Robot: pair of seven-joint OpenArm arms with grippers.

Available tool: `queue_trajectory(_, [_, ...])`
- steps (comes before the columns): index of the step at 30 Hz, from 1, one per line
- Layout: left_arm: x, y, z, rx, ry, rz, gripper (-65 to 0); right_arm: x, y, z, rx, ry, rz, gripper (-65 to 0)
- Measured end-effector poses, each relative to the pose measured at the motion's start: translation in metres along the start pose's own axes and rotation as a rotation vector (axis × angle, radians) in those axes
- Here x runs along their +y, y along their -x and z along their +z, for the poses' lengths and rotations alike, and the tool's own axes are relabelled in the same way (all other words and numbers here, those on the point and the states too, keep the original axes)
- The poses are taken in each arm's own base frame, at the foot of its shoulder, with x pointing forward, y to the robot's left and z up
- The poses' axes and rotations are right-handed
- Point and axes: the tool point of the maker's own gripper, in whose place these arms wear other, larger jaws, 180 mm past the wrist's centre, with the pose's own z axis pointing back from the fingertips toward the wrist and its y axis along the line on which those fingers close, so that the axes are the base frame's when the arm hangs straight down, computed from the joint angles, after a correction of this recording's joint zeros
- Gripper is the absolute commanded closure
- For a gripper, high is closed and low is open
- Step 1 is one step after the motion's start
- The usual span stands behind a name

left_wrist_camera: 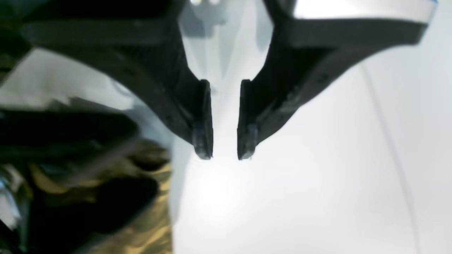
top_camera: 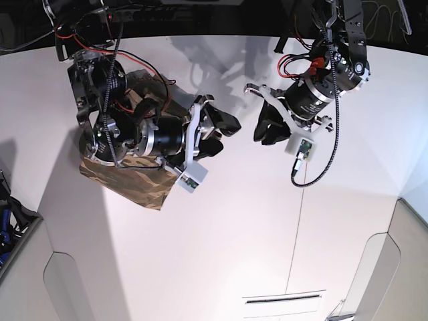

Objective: Fold the T-shirt properly
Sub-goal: 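Press and tuck the bundle edges with both grippers into a square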

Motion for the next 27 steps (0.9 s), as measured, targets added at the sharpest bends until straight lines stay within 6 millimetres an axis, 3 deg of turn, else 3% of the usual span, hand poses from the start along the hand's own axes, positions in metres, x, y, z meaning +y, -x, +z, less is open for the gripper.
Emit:
queue_trajectory(5, [-0.005,-0.003,0.000,-0.016,0.026,0.025,-12.6,-0.031,-0.039,0.022,-0.078,0.097,0.042,-35.6])
queue_trajectory(8, [-0.016,-0.007,0.001,-0.039,0.090,0.030,-8.8,-0.068,-0.063,0.050,-0.157,0.234,0.047,-35.5])
queue_trajectory(10, [-0.027,-0.010,0.000,-0.053,0.136,0.038,-8.6,-0.095,-0.074,0.074,-0.216,0.344,0.022,-29.8])
queue_trajectory(12, [-0.038,-0.009,-0.002,-0.048,0.168,0.033,-8.6,-0.117,-0.077,0.094,-0.243,0.435,-0.010,-18.2])
queue_trajectory(15, [-0.063,-0.006,-0.007,-0.034,0.234,0.016,-6.8,-0.144,-0.070,0.117,-0.273,0.544,-0.077,0.0])
queue_trajectory(21, [-0.124,0.004,-0.014,-0.006,0.366,-0.089,-6.8,-0.183,-0.043,0.130,-0.282,0.640,-0.179,0.0])
queue_trajectory(27, [-0.148,0.008,-0.025,0.004,0.304,-0.143,-6.9,-0.212,0.003,0.125,-0.217,0.660,-0.286,0.0])
